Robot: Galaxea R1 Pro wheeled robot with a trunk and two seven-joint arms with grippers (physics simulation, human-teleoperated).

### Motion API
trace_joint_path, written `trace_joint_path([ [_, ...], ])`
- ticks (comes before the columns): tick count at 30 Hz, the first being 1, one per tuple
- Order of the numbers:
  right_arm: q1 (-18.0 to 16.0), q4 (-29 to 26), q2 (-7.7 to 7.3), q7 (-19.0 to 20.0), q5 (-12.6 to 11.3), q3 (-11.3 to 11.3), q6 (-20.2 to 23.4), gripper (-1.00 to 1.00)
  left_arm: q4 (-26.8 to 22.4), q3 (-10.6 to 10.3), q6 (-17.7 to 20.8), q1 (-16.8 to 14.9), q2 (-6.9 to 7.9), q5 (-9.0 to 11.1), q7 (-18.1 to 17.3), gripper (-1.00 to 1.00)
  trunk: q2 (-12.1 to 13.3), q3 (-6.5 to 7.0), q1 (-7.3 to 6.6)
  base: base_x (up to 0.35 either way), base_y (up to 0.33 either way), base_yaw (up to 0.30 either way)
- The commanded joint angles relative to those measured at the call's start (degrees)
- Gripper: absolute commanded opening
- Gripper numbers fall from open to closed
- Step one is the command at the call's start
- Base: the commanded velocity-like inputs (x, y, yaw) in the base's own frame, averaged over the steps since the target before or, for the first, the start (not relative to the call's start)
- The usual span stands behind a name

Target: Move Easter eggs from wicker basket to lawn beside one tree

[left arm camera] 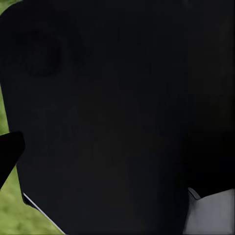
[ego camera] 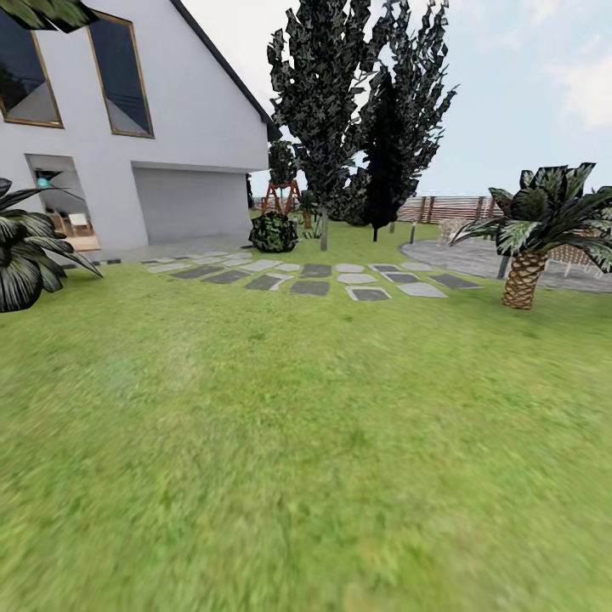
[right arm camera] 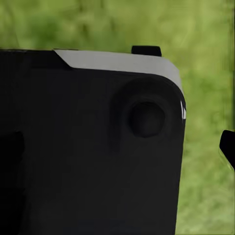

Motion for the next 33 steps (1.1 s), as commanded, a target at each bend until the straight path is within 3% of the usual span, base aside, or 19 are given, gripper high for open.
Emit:
trace_joint_path([
  [1, -0.02, -0.34, 0.00, 0.06, 0.00, 0.00, -0.35, 1.00, -0.09, 0.00, -0.05, 0.02, -0.03, 0.01, -0.02, 1.00, -0.02, -0.05, 0.03, 0.293, 0.000, 0.000],
  [12, -0.02, -2.28, -0.44, 0.01, 0.01, 0.00, -2.58, 1.00, -0.10, 0.01, 0.15, 0.02, -0.18, 0.01, 0.01, 1.00, -0.02, -0.05, 0.03, 0.325, 0.000, 0.000],
  [19, -0.02, -2.29, -0.45, 0.02, 0.00, 0.00, -2.59, 1.00, 0.00, 0.27, 0.21, 0.02, -1.31, 0.01, 0.06, 1.00, -0.02, -0.05, 0.03, 0.331, 0.000, 0.000],
  [25, -0.02, -2.14, -0.49, 0.05, 0.00, 0.00, -2.60, 1.00, 0.15, 0.23, 1.07, 0.02, -1.31, 0.01, -4.80, 1.00, -0.02, -0.05, 0.03, 0.331, 0.000, 0.000],
  [33, -0.02, -2.19, -0.44, 0.03, 0.00, 0.03, -2.60, 1.00, 0.16, -0.01, 1.18, 0.02, -1.09, 0.01, -5.68, 1.00, -0.02, -0.05, 0.03, 0.331, -0.014, 0.000],
])
